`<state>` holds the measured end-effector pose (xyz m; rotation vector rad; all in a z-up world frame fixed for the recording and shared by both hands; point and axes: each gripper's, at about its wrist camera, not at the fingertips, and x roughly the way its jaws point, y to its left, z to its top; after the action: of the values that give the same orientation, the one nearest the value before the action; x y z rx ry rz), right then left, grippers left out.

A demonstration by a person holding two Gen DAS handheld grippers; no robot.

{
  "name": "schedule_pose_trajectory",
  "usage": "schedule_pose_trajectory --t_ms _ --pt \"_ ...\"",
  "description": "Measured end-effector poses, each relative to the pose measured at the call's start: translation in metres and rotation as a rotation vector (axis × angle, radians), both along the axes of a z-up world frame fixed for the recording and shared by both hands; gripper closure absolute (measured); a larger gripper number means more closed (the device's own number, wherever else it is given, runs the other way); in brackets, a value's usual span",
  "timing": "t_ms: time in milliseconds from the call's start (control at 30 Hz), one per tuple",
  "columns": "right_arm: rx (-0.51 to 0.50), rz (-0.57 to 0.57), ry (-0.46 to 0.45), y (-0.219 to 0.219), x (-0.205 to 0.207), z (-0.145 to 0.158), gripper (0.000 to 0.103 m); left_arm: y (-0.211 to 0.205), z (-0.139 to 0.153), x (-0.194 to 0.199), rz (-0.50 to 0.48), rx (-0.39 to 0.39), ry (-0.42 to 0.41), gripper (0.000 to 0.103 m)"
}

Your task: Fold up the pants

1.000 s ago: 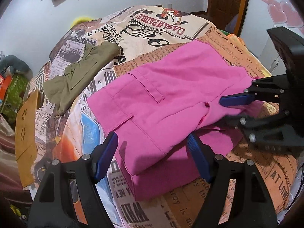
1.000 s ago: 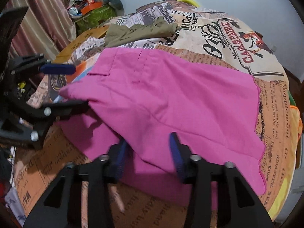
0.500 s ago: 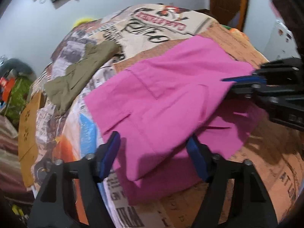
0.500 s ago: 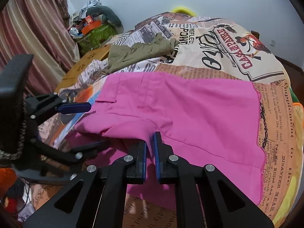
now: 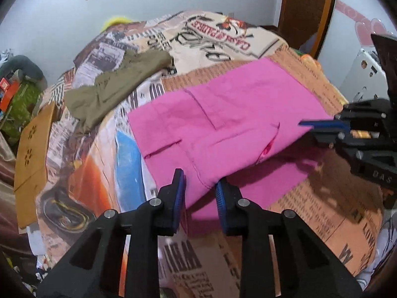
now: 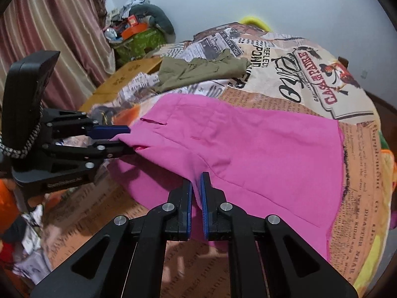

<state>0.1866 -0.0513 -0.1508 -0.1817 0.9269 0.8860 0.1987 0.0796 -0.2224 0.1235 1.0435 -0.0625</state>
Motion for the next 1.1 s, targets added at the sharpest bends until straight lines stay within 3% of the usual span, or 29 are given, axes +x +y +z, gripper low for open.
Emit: schedule_pose_trajectory --t_ms 267,533,867,933,1000,1100 --pt "-0.131 -0.103 -0.009 -0.037 0.007 -0.027 0.096 0.001 -0.011 -0.011 0.029 -0.019 0.017 0.078" --pt "-0.122 -0.27 0.046 -0.099 0.023 -0.038 0.096 0.003 -0.004 -0.019 0.041 -0.029 -0.001 0.081" --pt "-0.102 -0.346 0.094 -0.125 0.019 -0.029 0.095 -0.002 -0.01 -0.034 0.009 -0.004 0.039 0.08" --pt "-0.094 -0.373 0.102 -0.131 0.022 -0.026 0.091 0.002 -0.006 -0.038 0.018 -0.011 0.039 0.079" --pt "-0.076 -0.402 0.1 -0.138 0.024 -0.021 0.077 0.008 0.0 -0.041 0.035 -0.01 0.029 0.078" --pt "-0.049 -0.43 0.073 -0.144 0.024 -0.013 0.071 0.021 0.011 -0.043 0.08 -0.032 0.008 0.078"
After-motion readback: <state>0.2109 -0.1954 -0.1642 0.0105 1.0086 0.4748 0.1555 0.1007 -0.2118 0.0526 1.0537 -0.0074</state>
